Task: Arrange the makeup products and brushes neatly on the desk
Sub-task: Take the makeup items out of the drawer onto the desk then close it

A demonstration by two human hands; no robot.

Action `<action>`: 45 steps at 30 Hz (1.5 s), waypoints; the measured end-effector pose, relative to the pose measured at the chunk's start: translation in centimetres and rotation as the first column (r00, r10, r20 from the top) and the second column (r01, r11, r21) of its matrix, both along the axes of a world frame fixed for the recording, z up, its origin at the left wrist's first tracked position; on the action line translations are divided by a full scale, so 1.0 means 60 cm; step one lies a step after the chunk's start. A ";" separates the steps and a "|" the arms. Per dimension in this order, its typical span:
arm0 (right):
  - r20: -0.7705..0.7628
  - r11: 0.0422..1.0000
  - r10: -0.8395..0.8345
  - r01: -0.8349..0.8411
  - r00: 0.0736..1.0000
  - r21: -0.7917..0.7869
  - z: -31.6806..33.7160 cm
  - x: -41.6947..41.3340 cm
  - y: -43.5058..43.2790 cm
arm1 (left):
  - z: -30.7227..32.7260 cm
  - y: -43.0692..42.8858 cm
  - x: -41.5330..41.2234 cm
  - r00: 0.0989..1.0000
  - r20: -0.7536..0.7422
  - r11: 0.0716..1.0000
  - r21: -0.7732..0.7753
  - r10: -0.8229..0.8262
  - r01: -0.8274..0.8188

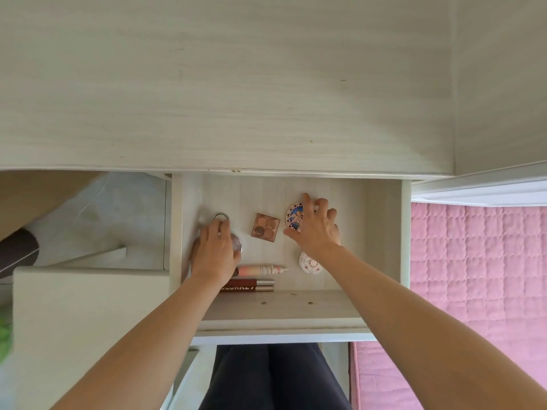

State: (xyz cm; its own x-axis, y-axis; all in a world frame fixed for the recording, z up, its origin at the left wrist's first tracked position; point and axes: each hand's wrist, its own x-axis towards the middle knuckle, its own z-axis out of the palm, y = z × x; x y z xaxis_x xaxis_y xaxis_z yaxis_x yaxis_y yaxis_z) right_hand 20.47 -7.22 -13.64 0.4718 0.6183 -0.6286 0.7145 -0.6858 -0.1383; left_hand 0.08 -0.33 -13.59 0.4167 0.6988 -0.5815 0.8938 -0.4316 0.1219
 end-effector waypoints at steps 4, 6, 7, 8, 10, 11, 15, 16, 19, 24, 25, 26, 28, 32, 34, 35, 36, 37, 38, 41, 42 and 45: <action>0.053 0.999 0.047 -0.046 0.997 -0.022 -0.009 -0.009 -0.008 | -0.003 -0.010 0.004 0.998 0.014 0.998 -0.014 0.068 -0.068; 0.071 0.999 0.046 -0.045 0.996 -0.021 -0.012 -0.010 -0.009 | -0.002 -0.017 0.006 0.997 0.022 0.998 -0.004 0.070 -0.070; 0.078 0.999 0.049 -0.048 0.996 -0.015 -0.013 -0.011 -0.009 | -0.003 -0.021 0.006 0.998 0.025 0.998 0.002 0.056 -0.056; 0.085 0.999 0.054 -0.053 0.995 -0.007 -0.014 -0.011 -0.009 | -0.004 -0.025 0.006 0.999 0.025 0.999 0.008 0.038 -0.039; 0.096 0.998 0.065 -0.066 0.993 0.003 -0.015 -0.009 -0.008 | -0.008 -0.030 0.006 1.000 0.015 1.000 0.023 0.017 -0.018; 0.097 0.998 0.066 -0.067 0.993 0.004 -0.015 -0.008 -0.008 | -0.009 -0.031 0.006 1.000 0.015 0.999 0.028 0.021 -0.021; 0.072 0.998 0.064 -0.066 0.995 0.020 -0.010 -0.006 -0.015 | -0.008 -0.025 0.006 0.994 0.068 0.996 -0.013 0.090 -0.090; 0.055 0.998 0.060 -0.062 0.997 0.030 -0.007 -0.005 -0.018 | -0.007 -0.021 0.005 0.990 0.089 0.994 -0.028 0.111 -0.109; -0.047 0.995 0.028 -0.023 0.999 0.099 0.006 -0.004 -0.025 | 0.005 -0.014 0.002 0.973 0.159 0.985 -0.048 0.169 -0.163; -0.181 0.974 0.013 0.028 0.983 0.224 0.044 -0.011 -0.042 | 0.048 -0.019 0.004 0.931 0.287 0.973 -0.017 0.226 -0.231; -0.191 0.972 0.020 0.025 0.981 0.233 0.053 -0.012 -0.045 | 0.058 -0.022 0.004 0.923 0.305 0.970 -0.008 0.234 -0.243; -0.203 0.970 0.020 0.029 0.979 0.240 0.063 -0.014 -0.047 | 0.068 -0.024 0.003 0.915 0.324 0.968 -0.001 0.238 -0.252; -0.225 0.963 0.016 0.046 0.974 0.267 0.085 -0.020 -0.050 | 0.091 -0.030 0.003 0.897 0.370 0.965 0.011 0.241 -0.264; -0.197 0.926 0.045 0.034 0.979 0.377 0.138 -0.031 -0.053 | 0.140 -0.042 0.006 0.849 0.470 0.952 0.055 0.242 -0.301; -0.191 0.897 0.066 0.025 0.979 0.441 0.168 -0.033 -0.050 | 0.164 -0.045 0.007 0.832 0.502 0.946 0.075 0.236 -0.314; -0.188 0.882 0.080 0.018 0.979 0.471 0.183 -0.034 -0.047 | 0.176 -0.044 0.008 0.822 0.519 0.943 0.085 0.234 -0.322; -0.181 0.866 0.096 0.007 0.979 0.499 0.198 -0.033 -0.042 | 0.187 -0.041 0.009 0.811 0.537 0.939 0.096 0.231 -0.331; -0.172 0.851 0.113 -0.006 0.979 0.526 0.211 -0.032 -0.035 | 0.197 -0.037 0.009 0.802 0.553 0.934 0.111 0.225 -0.339; -0.164 0.835 0.127 -0.017 0.978 0.550 0.223 -0.031 -0.027 | 0.207 -0.030 0.010 0.795 0.567 0.930 0.129 0.216 -0.344; -0.156 0.803 0.156 -0.033 0.975 0.596 0.257 -0.027 0.008 | 0.236 0.003 0.013 0.779 0.596 0.911 0.184 0.194 -0.368; -0.149 0.792 0.163 -0.039 0.975 0.609 0.267 -0.025 0.024 | 0.246 0.019 0.014 0.773 0.606 0.904 0.198 0.191 -0.378; -0.111 0.769 0.194 -0.081 0.975 0.634 0.290 -0.018 0.080 | 0.273 0.081 0.018 0.763 0.629 0.895 0.240 0.151 -0.375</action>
State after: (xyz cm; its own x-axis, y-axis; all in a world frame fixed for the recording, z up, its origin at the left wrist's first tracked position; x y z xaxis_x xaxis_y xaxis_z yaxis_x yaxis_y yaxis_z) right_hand 19.39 -2.42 3.76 0.2786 0.9498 -0.1420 0.7234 -0.3048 -0.6195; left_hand 1.18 4.56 2.81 0.3620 0.9322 0.0000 0.7795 -0.3027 0.5484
